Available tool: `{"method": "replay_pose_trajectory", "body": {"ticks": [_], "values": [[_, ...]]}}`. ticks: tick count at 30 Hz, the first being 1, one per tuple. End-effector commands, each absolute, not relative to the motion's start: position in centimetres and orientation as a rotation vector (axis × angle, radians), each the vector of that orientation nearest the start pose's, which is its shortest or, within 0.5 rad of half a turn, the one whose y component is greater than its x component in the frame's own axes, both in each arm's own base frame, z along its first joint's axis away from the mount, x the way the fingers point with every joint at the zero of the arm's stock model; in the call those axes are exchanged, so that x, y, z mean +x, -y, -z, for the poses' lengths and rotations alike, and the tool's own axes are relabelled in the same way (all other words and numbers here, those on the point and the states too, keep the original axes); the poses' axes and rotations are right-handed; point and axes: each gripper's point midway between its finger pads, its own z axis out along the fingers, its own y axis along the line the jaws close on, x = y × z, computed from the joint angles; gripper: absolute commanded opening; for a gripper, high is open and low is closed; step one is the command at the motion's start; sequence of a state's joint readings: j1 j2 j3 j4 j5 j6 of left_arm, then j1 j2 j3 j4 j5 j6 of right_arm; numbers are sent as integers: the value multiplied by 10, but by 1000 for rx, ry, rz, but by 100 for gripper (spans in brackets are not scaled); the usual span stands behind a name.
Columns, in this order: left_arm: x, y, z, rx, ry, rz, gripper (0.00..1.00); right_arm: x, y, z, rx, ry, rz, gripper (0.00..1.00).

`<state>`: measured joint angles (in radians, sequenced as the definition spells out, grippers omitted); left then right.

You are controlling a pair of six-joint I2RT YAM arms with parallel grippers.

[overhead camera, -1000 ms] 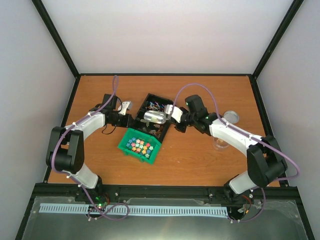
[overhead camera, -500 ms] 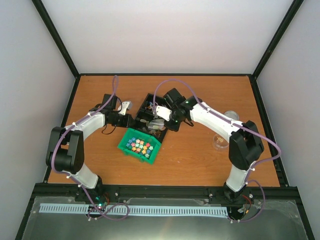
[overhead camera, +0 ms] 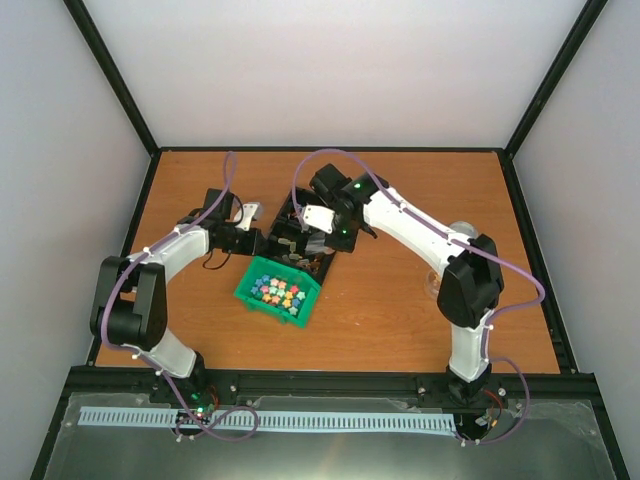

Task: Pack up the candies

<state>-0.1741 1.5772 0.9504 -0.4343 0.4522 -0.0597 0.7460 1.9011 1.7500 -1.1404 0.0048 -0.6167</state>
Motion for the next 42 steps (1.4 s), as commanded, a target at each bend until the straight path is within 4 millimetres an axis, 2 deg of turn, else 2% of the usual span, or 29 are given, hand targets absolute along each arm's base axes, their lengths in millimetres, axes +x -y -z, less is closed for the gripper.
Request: {"method": "replay_pose_trajectory", "body": {"ticks": [1,10,17,27,37,42], "values": [[355,135,-93,287,-2556,632,1,311,-278,-153,-1863,-2255,58,3],[350,153,-93,324,-2559,606,1,308,-273,-136,-1948,-2312,137,3],[351,157,-90,319,-2561,604,1,316,-271,-122,-2015,-2342,212,3],[348,162,-89,343,-2558,621,1,321,-292,-81,-2079,-2415,131,3],[343,173,-87,394,-2557,664,1,321,-308,-51,-2060,-2454,24,3],[339,178,-86,427,-2556,672,1,323,-318,-44,-2026,-2457,-35,3]]}}
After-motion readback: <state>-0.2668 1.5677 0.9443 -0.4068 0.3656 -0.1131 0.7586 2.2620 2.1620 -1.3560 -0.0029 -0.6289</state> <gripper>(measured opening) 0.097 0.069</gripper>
